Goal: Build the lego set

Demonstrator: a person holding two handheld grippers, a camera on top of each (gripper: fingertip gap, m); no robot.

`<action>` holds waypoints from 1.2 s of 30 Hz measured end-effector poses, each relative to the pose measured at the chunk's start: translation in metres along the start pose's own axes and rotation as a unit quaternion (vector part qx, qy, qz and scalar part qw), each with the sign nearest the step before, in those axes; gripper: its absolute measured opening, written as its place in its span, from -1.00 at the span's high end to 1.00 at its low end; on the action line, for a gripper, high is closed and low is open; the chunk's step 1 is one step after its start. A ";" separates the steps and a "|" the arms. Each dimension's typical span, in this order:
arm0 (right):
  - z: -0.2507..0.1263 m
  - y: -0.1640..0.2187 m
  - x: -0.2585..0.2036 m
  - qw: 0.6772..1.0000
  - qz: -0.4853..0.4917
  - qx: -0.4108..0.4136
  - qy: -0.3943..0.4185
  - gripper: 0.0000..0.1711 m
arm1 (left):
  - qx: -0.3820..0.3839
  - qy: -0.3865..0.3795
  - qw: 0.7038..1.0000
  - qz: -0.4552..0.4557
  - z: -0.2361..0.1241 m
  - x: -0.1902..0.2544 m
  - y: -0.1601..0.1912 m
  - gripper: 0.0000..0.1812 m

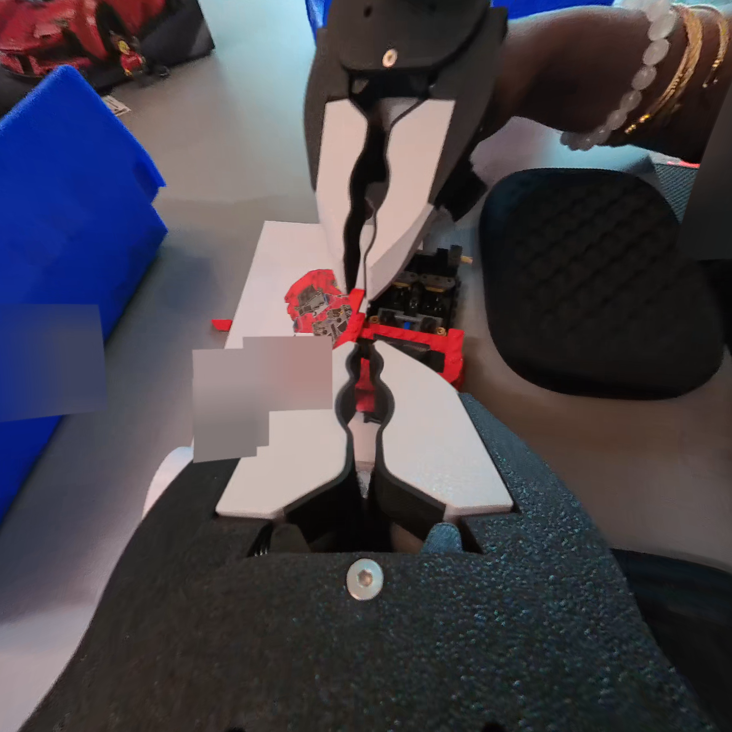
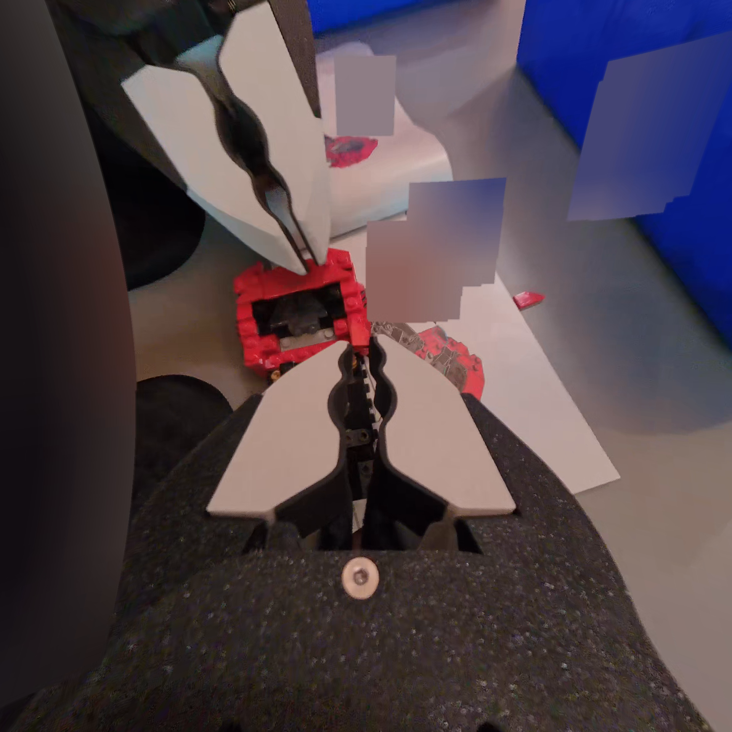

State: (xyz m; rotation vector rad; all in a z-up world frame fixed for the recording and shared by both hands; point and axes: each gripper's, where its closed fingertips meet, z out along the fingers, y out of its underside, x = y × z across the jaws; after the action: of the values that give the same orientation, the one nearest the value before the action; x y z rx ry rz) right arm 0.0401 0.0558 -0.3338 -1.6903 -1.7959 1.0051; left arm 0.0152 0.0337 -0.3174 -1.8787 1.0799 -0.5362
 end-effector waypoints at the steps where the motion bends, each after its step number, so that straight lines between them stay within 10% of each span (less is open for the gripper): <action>1: 0.002 0.001 0.000 1.000 0.000 -0.006 -0.004 0.91 | -0.003 0.004 1.000 0.001 0.001 0.002 0.000 0.98; 36: 0.011 0.000 0.000 0.997 -0.029 -0.064 -0.023 0.91 | -0.056 0.038 0.994 0.084 0.031 -0.002 0.000 1.00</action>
State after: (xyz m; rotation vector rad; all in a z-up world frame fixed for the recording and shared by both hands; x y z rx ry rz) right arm 0.0320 0.0537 -0.3403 -1.6904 -1.9655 0.9291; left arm 0.0357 0.0502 -0.3337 -1.8546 1.3289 -0.4618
